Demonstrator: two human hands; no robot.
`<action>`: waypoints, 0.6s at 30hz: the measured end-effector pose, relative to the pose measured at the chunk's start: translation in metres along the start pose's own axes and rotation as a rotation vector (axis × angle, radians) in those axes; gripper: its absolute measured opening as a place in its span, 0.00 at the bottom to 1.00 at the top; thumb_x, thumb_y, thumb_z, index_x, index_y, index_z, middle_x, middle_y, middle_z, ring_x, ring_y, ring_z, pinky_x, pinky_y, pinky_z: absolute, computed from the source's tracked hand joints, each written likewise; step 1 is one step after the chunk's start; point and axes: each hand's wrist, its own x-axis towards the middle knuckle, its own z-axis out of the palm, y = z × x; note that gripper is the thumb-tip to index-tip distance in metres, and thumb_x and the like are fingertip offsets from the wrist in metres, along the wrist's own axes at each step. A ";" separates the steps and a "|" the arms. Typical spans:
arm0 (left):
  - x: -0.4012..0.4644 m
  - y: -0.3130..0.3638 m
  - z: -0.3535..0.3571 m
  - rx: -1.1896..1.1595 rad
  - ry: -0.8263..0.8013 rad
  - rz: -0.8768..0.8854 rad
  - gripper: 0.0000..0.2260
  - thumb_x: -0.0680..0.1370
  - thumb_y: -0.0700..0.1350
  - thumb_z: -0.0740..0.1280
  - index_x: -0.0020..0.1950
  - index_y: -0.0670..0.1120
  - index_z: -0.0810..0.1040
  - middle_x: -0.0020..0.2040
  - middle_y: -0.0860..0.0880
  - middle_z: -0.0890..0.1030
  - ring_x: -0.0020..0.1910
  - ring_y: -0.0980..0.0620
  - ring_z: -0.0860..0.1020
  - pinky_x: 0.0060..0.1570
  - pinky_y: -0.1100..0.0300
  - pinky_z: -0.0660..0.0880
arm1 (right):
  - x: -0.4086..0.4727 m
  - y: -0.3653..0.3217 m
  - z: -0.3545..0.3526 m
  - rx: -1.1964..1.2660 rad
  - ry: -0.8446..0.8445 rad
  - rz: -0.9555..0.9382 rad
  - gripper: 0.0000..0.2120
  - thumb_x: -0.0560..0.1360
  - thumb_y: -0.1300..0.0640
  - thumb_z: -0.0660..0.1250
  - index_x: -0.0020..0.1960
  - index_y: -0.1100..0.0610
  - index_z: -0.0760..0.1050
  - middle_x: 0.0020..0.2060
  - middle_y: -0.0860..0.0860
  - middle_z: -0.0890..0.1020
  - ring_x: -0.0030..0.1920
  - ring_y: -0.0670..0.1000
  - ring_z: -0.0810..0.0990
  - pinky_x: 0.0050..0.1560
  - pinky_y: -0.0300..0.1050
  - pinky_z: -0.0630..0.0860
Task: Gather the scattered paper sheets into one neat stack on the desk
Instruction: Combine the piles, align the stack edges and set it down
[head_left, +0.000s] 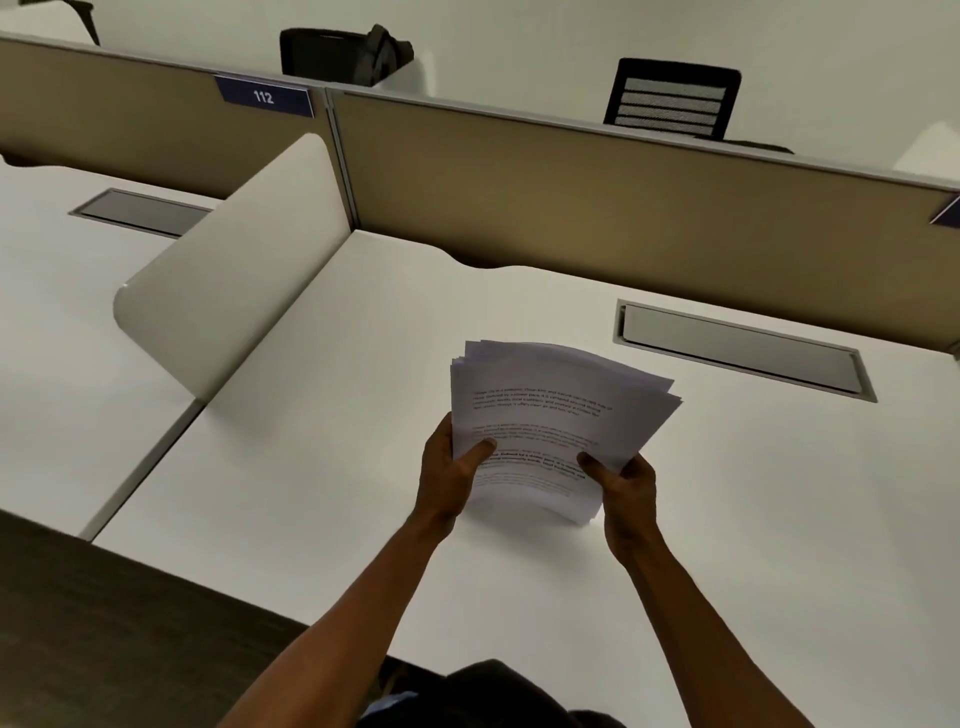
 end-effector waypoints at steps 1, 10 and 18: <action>-0.001 -0.001 0.002 0.006 -0.003 -0.004 0.23 0.72 0.44 0.71 0.67 0.50 0.75 0.58 0.49 0.82 0.57 0.47 0.81 0.57 0.46 0.81 | -0.001 0.001 0.001 -0.001 0.000 0.004 0.14 0.69 0.67 0.73 0.51 0.53 0.80 0.48 0.50 0.85 0.51 0.57 0.81 0.54 0.53 0.78; 0.005 0.009 0.003 0.016 0.039 0.092 0.19 0.74 0.46 0.70 0.64 0.50 0.74 0.57 0.49 0.81 0.56 0.47 0.81 0.52 0.50 0.82 | 0.008 0.005 0.001 -0.071 0.003 -0.003 0.15 0.71 0.64 0.74 0.56 0.56 0.79 0.53 0.53 0.84 0.54 0.59 0.81 0.58 0.58 0.79; 0.006 0.004 0.009 0.065 0.092 0.071 0.16 0.79 0.38 0.66 0.62 0.55 0.73 0.56 0.52 0.81 0.55 0.51 0.81 0.45 0.63 0.82 | 0.003 0.013 0.006 -0.150 0.023 -0.032 0.17 0.73 0.66 0.72 0.57 0.51 0.76 0.52 0.49 0.82 0.54 0.54 0.81 0.54 0.52 0.80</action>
